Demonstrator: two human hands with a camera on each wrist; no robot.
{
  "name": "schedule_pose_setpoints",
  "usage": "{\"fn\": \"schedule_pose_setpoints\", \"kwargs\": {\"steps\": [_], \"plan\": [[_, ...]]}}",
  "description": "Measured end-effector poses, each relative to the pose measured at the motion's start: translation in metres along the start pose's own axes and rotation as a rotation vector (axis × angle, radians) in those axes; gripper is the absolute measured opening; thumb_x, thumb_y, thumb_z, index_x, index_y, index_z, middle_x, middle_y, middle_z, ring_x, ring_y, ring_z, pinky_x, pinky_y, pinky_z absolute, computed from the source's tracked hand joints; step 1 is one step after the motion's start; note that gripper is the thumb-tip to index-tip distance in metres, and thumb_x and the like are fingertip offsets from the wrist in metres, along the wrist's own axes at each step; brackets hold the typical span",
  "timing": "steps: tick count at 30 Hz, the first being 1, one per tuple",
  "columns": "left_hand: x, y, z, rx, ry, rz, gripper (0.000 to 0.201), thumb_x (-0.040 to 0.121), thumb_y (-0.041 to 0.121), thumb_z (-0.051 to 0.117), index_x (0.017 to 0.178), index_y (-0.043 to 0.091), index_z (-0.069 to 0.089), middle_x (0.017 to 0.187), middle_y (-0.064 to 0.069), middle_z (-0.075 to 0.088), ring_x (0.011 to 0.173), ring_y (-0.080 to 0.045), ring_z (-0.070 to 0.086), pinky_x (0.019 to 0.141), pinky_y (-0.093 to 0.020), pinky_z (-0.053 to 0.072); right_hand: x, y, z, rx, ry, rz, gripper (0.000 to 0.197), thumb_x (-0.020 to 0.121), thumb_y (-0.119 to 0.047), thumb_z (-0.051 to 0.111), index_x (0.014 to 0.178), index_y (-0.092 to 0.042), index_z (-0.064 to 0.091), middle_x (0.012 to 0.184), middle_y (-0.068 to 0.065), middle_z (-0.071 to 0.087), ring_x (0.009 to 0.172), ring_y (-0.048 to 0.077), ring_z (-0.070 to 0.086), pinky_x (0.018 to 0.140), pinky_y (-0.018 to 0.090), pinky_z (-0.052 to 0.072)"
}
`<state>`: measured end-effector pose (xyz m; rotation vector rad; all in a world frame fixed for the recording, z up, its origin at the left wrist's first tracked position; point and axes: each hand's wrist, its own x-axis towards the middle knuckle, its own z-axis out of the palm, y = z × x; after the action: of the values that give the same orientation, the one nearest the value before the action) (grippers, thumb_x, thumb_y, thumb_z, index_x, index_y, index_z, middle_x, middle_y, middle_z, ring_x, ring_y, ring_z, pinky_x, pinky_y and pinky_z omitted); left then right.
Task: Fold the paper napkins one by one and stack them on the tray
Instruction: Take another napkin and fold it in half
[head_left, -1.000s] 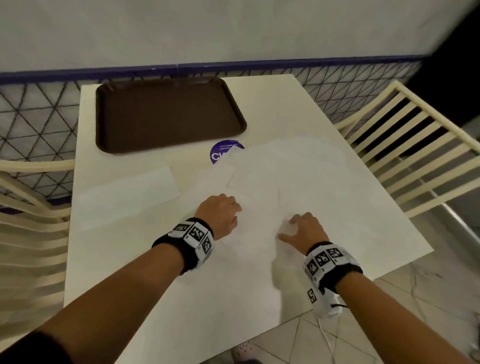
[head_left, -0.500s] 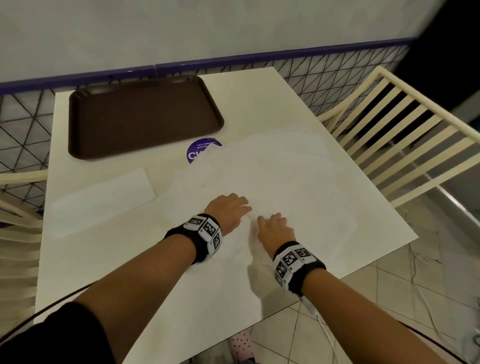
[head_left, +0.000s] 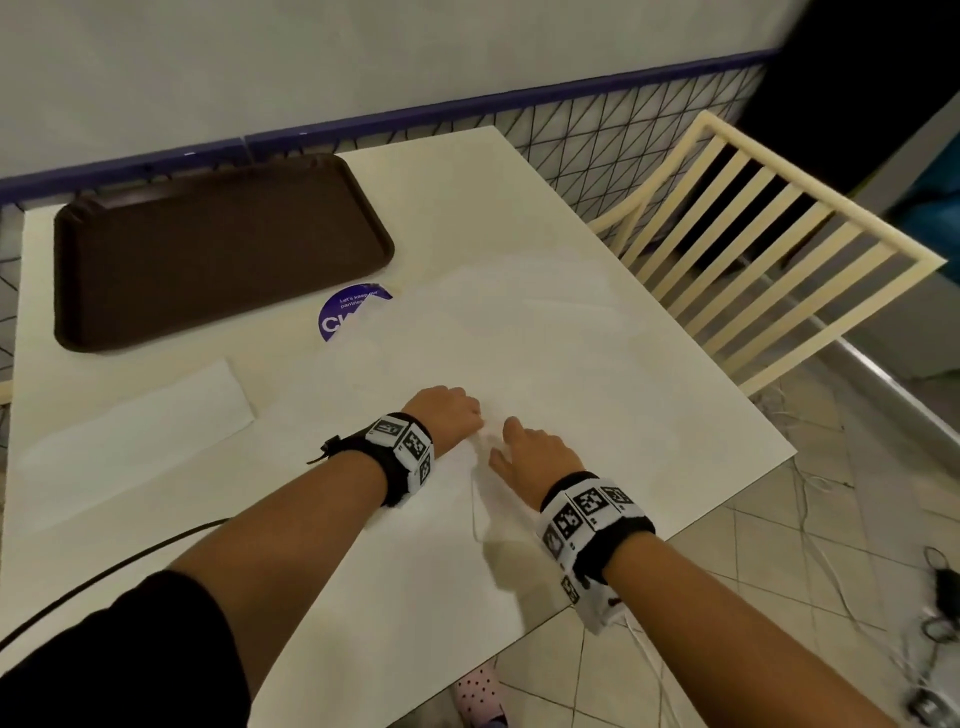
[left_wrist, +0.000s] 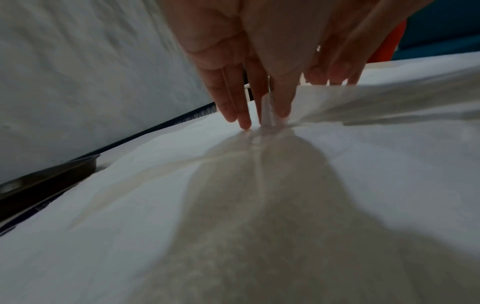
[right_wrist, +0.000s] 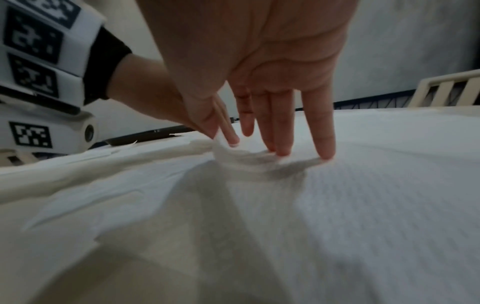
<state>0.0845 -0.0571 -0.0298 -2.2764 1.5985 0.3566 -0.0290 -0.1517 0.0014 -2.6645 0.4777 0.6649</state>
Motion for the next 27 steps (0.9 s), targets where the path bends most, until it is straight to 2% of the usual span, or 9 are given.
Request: {"fn": "schedule_pose_setpoints", "kwargs": {"steps": [2, 4, 7, 9, 11, 14, 21, 25, 27], "plan": [[-0.002, -0.002, -0.010, -0.010, -0.002, 0.006, 0.038, 0.099, 0.014, 0.038, 0.136, 0.017, 0.044, 0.139, -0.002, 0.045, 0.127, -0.023, 0.042, 0.101, -0.034, 0.040, -0.003, 0.006, 0.001, 0.000, -0.008, 0.033, 0.054, 0.095, -0.045, 0.039, 0.135, -0.009, 0.031, 0.132, 0.011, 0.047, 0.122, 0.030, 0.048, 0.095, 0.039, 0.040], [-0.004, -0.008, -0.020, -0.066, 0.104, -0.011, 0.037, 0.099, 0.015, 0.036, 0.135, 0.015, 0.047, 0.135, -0.004, 0.049, 0.125, -0.023, 0.046, 0.100, -0.035, 0.041, -0.002, 0.012, 0.000, -0.123, 0.047, 0.049, 0.062, 0.097, -0.044, 0.035, 0.146, -0.009, 0.017, 0.152, 0.012, 0.023, 0.140, 0.026, 0.026, 0.115, 0.043, 0.022], [-0.022, -0.015, -0.037, -0.229, 0.459, -0.004, 0.026, 0.087, 0.014, 0.047, 0.092, 0.004, 0.071, 0.092, -0.011, 0.070, 0.082, -0.024, 0.069, 0.067, -0.030, 0.056, 0.005, 0.018, -0.016, -0.208, 0.158, 0.041, 0.050, 0.101, -0.017, 0.026, 0.148, -0.009, 0.012, 0.157, 0.009, 0.009, 0.146, 0.023, 0.010, 0.119, 0.041, 0.010], [-0.043, -0.026, -0.036, -0.261, 0.604, -0.011, 0.023, 0.076, 0.018, 0.049, 0.070, 0.006, 0.068, 0.072, -0.008, 0.069, 0.062, -0.023, 0.067, 0.053, -0.026, 0.056, 0.007, 0.011, -0.031, -0.213, 0.223, -0.022, 0.050, 0.097, -0.005, 0.026, 0.146, -0.010, 0.018, 0.156, 0.008, 0.014, 0.145, 0.022, 0.013, 0.118, 0.040, 0.012], [-0.072, -0.032, -0.034, -0.242, 0.636, -0.021, 0.010, 0.067, 0.011, 0.069, 0.074, 0.003, 0.068, 0.078, -0.011, 0.069, 0.070, -0.027, 0.069, 0.060, -0.032, 0.057, 0.008, -0.004, -0.037, -0.246, 0.256, -0.149, 0.051, 0.096, -0.002, 0.027, 0.145, -0.011, 0.023, 0.156, 0.006, 0.017, 0.144, 0.020, 0.016, 0.117, 0.039, 0.012], [-0.122, -0.039, -0.020, -0.246, 0.605, -0.105, 0.024, 0.055, 0.011, 0.082, 0.073, 0.006, 0.066, 0.088, -0.011, 0.071, 0.087, -0.030, 0.069, 0.074, -0.036, 0.055, 0.010, -0.037, -0.031, -0.341, 0.238, -0.345, 0.048, 0.098, -0.004, 0.028, 0.145, -0.015, 0.026, 0.156, 0.003, 0.018, 0.145, 0.018, 0.016, 0.118, 0.037, 0.010], [-0.248, -0.013, 0.068, -0.373, 0.506, -0.466, 0.021, 0.071, 0.031, 0.044, 0.063, 0.015, 0.053, 0.088, 0.000, 0.073, 0.101, -0.026, 0.065, 0.085, -0.028, 0.041, 0.000, -0.128, 0.037, -0.418, 0.009, -0.727, 0.051, 0.098, -0.002, 0.028, 0.145, -0.018, 0.027, 0.156, 0.001, 0.020, 0.144, 0.016, 0.019, 0.118, 0.034, 0.009], [-0.296, 0.012, 0.101, -0.434, 0.493, -0.663, 0.021, 0.069, 0.034, 0.041, 0.065, 0.016, 0.051, 0.092, 0.002, 0.072, 0.104, -0.025, 0.062, 0.083, -0.029, 0.049, -0.017, -0.161, 0.074, -0.411, -0.172, -0.835, 0.052, 0.097, 0.000, 0.028, 0.145, -0.020, 0.029, 0.156, 0.001, 0.021, 0.143, 0.017, 0.021, 0.118, 0.032, 0.010], [-0.311, 0.022, 0.115, -0.419, 0.471, -0.718, 0.022, 0.067, 0.039, 0.045, 0.076, 0.020, 0.051, 0.100, 0.001, 0.066, 0.102, -0.024, 0.052, 0.080, -0.034, 0.050, -0.024, -0.172, 0.087, -0.372, -0.235, -0.866, 0.049, 0.097, -0.001, 0.029, 0.141, -0.021, 0.037, 0.149, 0.003, 0.035, 0.136, 0.021, 0.034, 0.115, 0.032, 0.020]]}}
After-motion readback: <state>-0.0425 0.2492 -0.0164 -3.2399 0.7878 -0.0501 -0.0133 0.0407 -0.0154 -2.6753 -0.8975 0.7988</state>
